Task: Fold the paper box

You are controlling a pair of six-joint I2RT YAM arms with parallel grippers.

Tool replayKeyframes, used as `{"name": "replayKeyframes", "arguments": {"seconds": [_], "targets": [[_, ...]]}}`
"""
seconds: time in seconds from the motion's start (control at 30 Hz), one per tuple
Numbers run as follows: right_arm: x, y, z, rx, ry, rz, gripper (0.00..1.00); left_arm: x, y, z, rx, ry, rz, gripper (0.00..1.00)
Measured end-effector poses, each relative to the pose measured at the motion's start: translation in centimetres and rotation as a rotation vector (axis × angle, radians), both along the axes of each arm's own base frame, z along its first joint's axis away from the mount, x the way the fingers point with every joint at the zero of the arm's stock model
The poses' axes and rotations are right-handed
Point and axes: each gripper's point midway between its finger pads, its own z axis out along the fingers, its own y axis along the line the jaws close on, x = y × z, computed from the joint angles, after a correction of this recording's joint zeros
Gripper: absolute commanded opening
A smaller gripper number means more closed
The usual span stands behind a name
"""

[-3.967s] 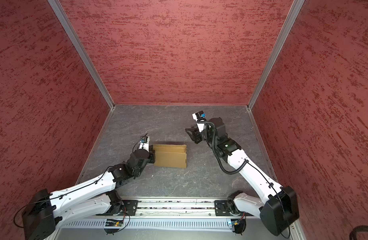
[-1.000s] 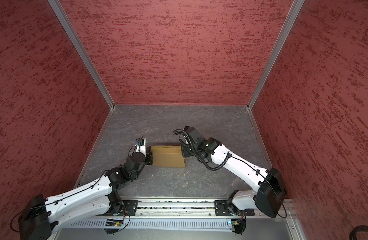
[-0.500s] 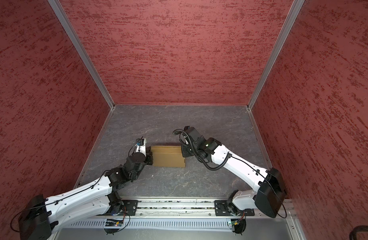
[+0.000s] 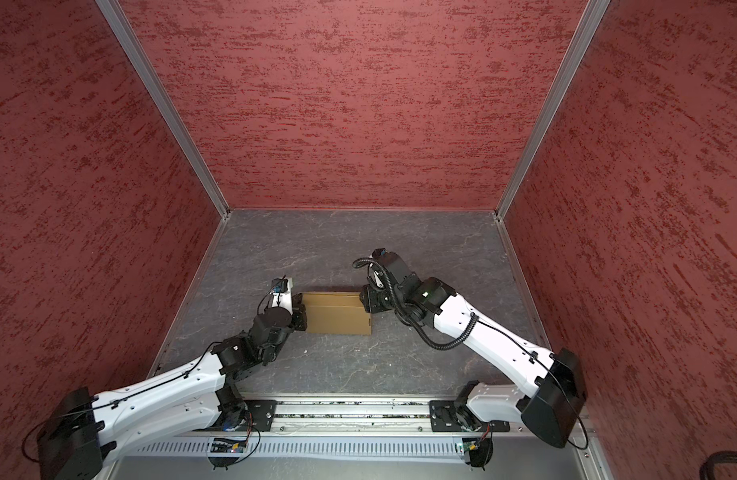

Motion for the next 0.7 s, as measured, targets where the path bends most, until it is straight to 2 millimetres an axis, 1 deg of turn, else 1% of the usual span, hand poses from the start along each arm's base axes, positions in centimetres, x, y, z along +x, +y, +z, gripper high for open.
{"name": "replayKeyframes", "arguments": {"seconds": [0.13,0.23,0.3,0.37,0.53,0.7], "targets": [[1.1,-1.1,2.2,0.086,0.01,-0.094,0.6,-0.1,0.0,0.0,0.0,-0.006,0.003,0.0],[1.7,-1.8,2.4,0.149,0.068,-0.175,0.6,-0.2,-0.1,-0.1,-0.001,-0.011,0.004,0.0],[1.8,-1.9,2.1,0.196,0.119,-0.225,0.6,-0.2,-0.1,-0.1,-0.004,-0.014,0.005,0.0],[1.6,-1.5,1.4,0.244,0.176,-0.261,0.6,-0.2,-0.1,-0.1,-0.008,-0.018,0.005,0.0],[0.7,-1.3,-1.5,0.309,0.329,-0.36,0.61,-0.2,0.0,-0.2,-0.012,-0.024,0.008,0.0],[0.6,-1.4,-1.7,0.361,0.404,-0.433,0.66,-0.3,0.0,-0.2,-0.017,-0.028,0.009,0.0]]}}
